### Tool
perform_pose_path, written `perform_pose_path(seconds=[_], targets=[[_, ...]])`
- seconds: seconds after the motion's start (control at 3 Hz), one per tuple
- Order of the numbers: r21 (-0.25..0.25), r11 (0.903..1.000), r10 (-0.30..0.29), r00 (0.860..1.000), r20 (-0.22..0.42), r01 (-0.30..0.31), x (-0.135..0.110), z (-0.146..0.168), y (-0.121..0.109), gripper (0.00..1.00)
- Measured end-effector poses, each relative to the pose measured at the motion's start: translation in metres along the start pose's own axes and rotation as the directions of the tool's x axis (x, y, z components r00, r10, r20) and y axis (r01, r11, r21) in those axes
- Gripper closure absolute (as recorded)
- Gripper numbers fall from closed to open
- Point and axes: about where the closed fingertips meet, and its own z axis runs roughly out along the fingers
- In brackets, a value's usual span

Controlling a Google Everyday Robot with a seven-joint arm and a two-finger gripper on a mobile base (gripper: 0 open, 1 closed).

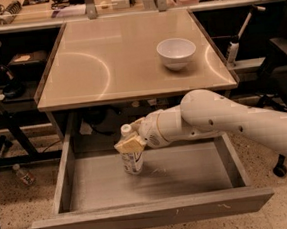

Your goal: Pick blue plastic bottle from top drawer and place on counter

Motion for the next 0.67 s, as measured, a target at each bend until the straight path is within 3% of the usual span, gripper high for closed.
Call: perform_pose_path(seconds=[0.33,0.67], targets=[[0.000,1.0000,0.000,1.000,0.000,0.000,0.000,0.000,0.000,0.87],[0.015,0.9999,-0.007,1.000,-0.021,0.008,-0.016,-0.010,0.004,1.00]])
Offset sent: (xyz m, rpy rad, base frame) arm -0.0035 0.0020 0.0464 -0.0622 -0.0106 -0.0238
